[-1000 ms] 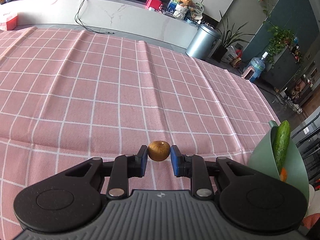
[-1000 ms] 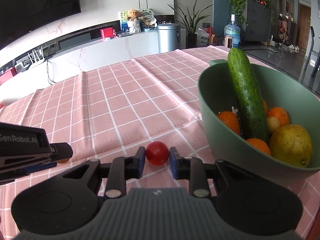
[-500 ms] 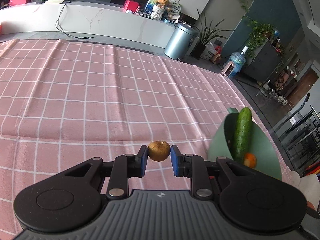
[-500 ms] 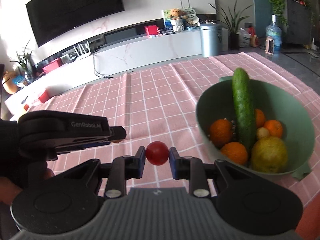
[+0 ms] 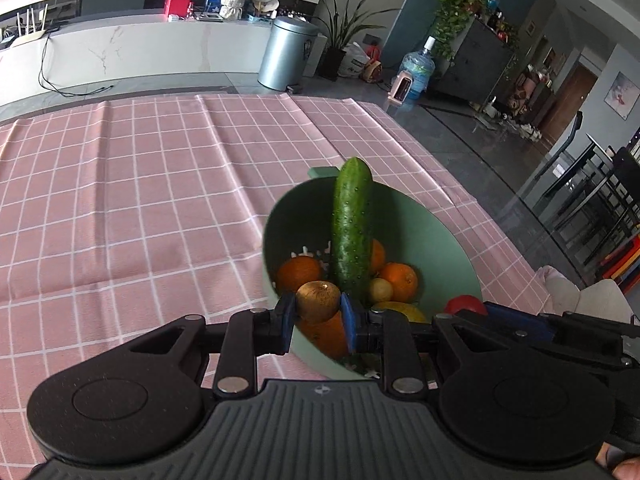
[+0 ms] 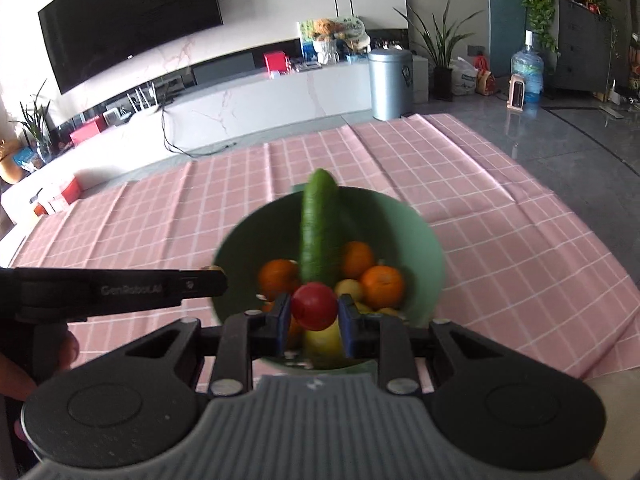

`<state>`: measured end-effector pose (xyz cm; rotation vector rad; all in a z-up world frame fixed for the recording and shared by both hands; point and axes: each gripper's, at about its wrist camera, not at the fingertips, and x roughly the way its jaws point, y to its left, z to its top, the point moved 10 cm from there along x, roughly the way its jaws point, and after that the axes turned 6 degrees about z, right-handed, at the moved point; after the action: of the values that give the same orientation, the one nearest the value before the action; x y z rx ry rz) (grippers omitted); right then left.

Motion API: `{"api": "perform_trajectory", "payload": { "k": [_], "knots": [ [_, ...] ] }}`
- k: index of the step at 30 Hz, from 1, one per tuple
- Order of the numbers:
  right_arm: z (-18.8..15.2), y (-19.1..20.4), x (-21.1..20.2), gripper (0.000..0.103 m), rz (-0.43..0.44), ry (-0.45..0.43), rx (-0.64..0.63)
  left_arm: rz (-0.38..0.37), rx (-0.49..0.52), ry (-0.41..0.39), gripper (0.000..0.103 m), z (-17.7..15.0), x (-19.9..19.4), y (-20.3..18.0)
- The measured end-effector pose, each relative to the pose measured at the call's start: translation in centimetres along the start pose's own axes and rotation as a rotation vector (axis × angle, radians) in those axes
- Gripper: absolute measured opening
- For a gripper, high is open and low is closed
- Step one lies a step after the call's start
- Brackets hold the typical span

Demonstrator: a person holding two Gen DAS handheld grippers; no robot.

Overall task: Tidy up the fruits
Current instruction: 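Carry the kiwi and tomato into the colander and open both tools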

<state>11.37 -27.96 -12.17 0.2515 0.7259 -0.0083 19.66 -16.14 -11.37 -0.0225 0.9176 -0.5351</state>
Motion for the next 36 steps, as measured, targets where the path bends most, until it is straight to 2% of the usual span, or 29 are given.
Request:
{"api": "perform_trajectory", "payload": {
  "k": [7, 14, 20, 24, 28, 31, 36],
  "knots": [
    [0.9, -4.3, 2.0, 0.021, -0.014, 0.07, -0.041, 0.032, 0.052, 0.051, 0.027, 0.1, 3.0, -1.9],
    [0.5, -4.5, 5.2, 0.021, 0.0, 0.135, -0.067, 0.129, 0.117, 0.126, 0.027, -0.3, 5.4, -1.9],
    [0.0, -4.6, 6.4, 0.022, -0.004, 0.165, -0.088, 0.176, 0.198, 0.166, 0.028, -0.9, 6.2, -2.8],
    [0.1, -4.9, 6.5, 0.022, 0.005, 0.162, -0.077, 0.182, 0.205, 0.161, 0.028, -1.2, 6.1, -2.9],
    [0.1, -4.8, 6.4, 0.022, 0.004, 0.145, -0.081, 0.195, 0.22, 0.151, 0.035, -0.8, 6.1, -3.0],
    [0.2, -4.6, 6.3, 0.029, 0.009, 0.137, -0.092, 0.196, 0.21, 0.149, 0.043, -0.7, 5.8, -3.0],
    [0.5, -4.6, 5.9, 0.034, 0.011, 0.121, -0.09, 0.188, 0.201, 0.115, 0.044, -0.2, 3.9, -3.0]
  ]
}}
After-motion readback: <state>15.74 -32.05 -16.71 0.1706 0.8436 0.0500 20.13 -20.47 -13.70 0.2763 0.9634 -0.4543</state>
